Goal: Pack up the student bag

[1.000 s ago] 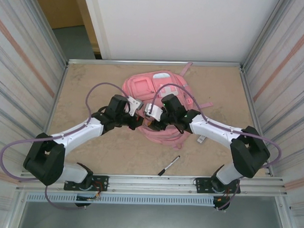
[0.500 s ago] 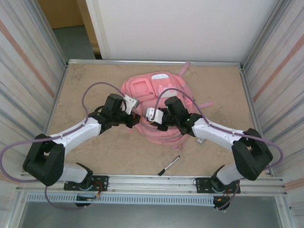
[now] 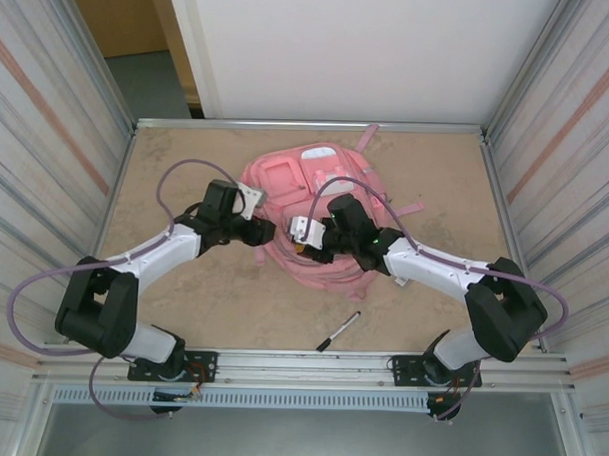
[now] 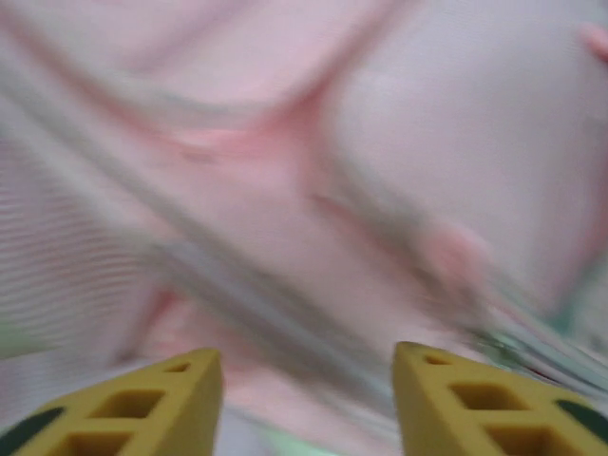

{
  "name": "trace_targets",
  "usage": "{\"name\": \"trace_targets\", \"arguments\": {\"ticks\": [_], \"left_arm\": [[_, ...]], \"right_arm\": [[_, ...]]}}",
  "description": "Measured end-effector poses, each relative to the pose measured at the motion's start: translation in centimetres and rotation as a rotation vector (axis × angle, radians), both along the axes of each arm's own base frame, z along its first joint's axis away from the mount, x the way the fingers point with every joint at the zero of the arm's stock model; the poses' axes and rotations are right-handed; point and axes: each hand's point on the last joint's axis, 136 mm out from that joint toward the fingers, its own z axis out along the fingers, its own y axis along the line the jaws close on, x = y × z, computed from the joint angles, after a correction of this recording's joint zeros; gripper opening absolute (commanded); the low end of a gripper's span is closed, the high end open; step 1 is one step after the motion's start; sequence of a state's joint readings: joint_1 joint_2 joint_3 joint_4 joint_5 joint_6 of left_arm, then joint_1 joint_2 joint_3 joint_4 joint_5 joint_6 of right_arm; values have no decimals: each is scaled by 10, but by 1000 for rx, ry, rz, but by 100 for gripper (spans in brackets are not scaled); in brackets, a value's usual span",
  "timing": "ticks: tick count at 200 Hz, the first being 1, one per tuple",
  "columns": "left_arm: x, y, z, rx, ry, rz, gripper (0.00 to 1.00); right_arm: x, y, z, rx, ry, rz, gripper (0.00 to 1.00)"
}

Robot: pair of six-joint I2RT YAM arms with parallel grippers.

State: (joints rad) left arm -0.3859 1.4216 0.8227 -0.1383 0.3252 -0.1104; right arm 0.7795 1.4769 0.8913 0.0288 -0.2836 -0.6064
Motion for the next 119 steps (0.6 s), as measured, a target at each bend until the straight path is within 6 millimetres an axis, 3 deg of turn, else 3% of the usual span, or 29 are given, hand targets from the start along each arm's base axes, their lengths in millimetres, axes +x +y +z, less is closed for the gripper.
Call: {"name": "trace_targets", "arguments": {"ticks": [6,8,9,12,38,41,43,46,65,83,103,119], "left_arm": [[6,9,0,18,-11,31,57],[7,11,0,23,-17,38,57],[8,12,1,24,-18,40,57],[9,14,1,29,-21,49,58],[7,14,18,46,-104,18,70],[5,12,22,48,-123,1,76],[4,11,24,51,-137,-11,90],[2,9,28,49,-149,-20,98],[-14,-14,51,78,-289,-135,99],[-26,-40,67,106,-411,-228,99],[-33,-62,61,167,-464,-339,99],[-30,-79,45,267,-463,-418,99]], "right_arm": [[0,1,3,22,18,-26,67],[0,1,3,30,28,-40,90],[1,0,4,33,31,-50,95],[1,0,5,42,31,-59,100],[10,-24,30,122,106,-303,100],[11,-27,35,131,112,-332,100],[12,-30,38,139,118,-360,100],[14,-34,43,148,119,-391,100],[29,-70,78,239,148,-652,100],[43,-124,102,346,198,-941,100],[50,-204,93,444,299,-1298,100],[44,-265,59,480,403,-1551,100]]}}
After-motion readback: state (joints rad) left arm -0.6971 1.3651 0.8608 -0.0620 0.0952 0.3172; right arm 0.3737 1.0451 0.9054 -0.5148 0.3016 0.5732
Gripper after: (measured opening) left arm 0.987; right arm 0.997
